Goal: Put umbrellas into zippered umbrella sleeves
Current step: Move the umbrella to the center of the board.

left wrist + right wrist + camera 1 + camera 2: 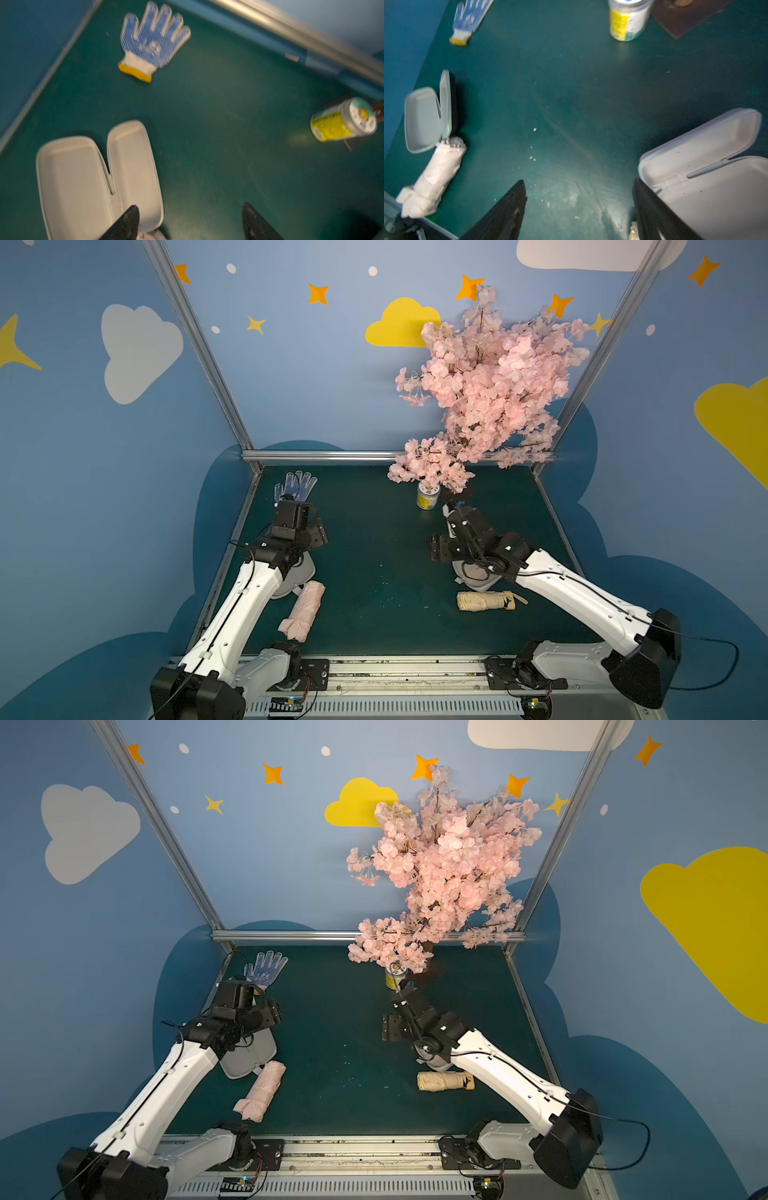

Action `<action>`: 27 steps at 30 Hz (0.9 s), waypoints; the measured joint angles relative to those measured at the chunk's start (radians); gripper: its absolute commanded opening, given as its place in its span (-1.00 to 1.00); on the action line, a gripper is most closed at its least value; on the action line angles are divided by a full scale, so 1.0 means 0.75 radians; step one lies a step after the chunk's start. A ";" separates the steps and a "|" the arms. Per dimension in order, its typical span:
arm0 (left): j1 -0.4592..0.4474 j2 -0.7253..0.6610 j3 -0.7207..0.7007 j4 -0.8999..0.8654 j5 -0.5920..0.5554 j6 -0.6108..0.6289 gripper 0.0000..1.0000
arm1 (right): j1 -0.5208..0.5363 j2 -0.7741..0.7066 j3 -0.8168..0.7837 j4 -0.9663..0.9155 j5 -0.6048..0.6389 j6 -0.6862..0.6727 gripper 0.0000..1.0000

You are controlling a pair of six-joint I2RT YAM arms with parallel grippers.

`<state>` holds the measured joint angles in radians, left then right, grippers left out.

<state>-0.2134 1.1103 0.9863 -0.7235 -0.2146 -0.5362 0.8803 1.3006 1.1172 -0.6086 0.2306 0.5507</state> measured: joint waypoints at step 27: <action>0.235 0.694 0.034 0.034 0.088 0.019 -0.33 | 0.440 1.002 0.674 0.106 -0.423 0.406 0.56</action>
<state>-0.0372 1.6306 1.0119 -0.6979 -0.1486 -0.5217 1.2102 2.0518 1.6226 -0.5293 -0.0868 0.8555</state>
